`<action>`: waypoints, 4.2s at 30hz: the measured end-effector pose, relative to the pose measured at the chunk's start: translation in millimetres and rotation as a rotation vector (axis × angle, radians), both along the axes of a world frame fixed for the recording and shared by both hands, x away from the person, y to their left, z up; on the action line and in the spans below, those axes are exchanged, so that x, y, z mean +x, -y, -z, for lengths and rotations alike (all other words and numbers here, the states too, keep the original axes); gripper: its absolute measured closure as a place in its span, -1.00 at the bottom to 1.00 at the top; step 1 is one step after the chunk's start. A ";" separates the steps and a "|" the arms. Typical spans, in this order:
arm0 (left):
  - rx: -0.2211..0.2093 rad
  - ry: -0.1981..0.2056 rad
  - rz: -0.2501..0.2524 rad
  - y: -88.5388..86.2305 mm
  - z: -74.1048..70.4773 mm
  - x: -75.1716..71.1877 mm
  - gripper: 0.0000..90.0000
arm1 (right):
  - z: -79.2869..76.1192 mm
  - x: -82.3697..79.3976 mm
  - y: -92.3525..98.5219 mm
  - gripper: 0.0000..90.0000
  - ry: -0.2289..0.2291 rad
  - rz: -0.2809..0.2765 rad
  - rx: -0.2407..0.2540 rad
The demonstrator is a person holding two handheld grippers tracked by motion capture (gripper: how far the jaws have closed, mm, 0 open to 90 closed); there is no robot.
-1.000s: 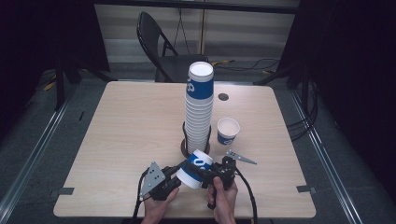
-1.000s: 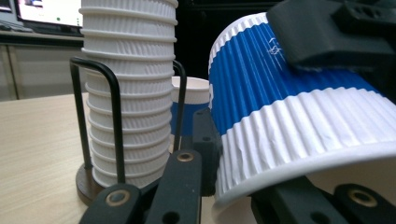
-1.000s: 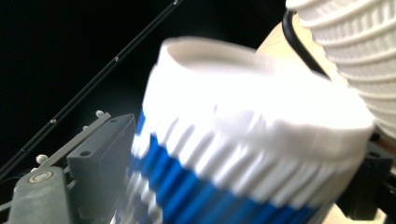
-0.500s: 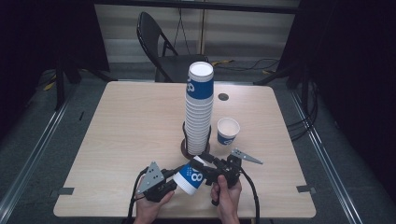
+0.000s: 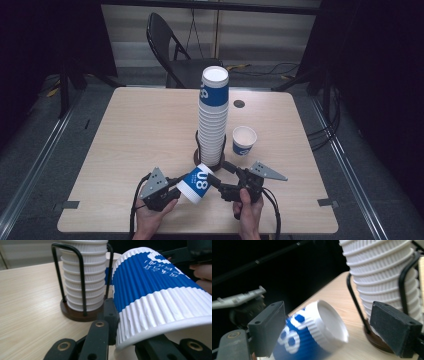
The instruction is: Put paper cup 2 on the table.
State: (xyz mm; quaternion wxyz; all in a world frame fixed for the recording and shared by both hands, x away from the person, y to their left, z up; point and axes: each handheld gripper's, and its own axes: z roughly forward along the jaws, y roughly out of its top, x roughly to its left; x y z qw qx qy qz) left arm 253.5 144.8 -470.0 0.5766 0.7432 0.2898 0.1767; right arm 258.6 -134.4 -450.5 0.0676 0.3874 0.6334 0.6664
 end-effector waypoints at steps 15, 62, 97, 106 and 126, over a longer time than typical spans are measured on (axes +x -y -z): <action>0.025 -0.127 0.040 -16.3 -17.0 14.7 0.88 | 13.7 -4.3 -7.3 -0.71 0.119 0.039 -0.257; 0.374 -0.473 0.196 16.9 -51.2 62.8 0.88 | 17.9 -25.1 -36.4 -0.69 0.484 -0.045 -0.826; 0.449 -0.523 0.268 44.7 -49.8 59.9 0.89 | 13.9 -34.8 -76.4 -0.73 0.685 -0.164 -0.973; 0.432 -0.526 0.263 45.5 -47.1 59.0 0.90 | 13.1 -34.9 -81.5 -0.65 0.689 -0.174 -0.971; 0.314 -0.419 0.200 29.6 -41.6 52.9 0.60 | 8.6 -29.7 -76.8 -0.58 0.631 -0.131 -0.871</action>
